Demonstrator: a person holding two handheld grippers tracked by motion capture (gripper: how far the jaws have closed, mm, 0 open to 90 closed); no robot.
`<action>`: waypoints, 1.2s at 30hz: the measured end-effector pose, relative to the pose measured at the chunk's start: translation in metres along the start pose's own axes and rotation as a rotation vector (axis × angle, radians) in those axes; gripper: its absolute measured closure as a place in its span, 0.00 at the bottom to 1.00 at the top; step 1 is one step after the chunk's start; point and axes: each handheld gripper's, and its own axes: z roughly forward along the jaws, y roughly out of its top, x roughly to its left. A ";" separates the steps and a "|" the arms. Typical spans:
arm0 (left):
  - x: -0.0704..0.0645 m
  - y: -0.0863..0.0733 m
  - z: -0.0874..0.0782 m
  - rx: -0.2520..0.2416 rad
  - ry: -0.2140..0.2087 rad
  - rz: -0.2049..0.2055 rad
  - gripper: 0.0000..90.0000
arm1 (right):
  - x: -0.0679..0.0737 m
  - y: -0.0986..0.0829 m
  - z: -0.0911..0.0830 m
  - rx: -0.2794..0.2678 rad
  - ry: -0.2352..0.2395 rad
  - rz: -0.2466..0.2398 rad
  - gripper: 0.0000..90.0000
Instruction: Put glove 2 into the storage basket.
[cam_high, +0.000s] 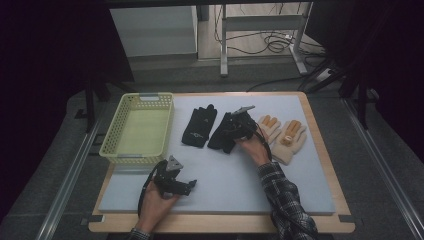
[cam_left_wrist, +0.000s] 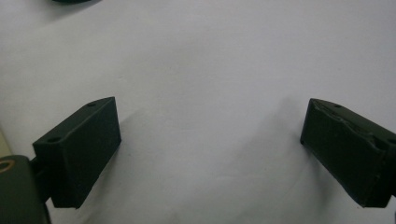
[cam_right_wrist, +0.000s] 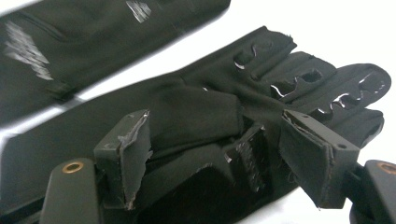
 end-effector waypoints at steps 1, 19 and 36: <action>0.000 0.000 0.000 0.000 0.000 0.000 0.06 | -0.001 0.000 0.002 -0.003 0.009 0.003 0.34; 0.000 0.000 0.000 0.003 -0.001 0.001 0.06 | 0.001 0.008 -0.022 -0.031 0.100 0.005 0.92; 0.000 0.000 0.000 0.001 0.001 0.003 0.06 | 0.049 -0.015 -0.116 -0.076 0.262 -0.133 0.92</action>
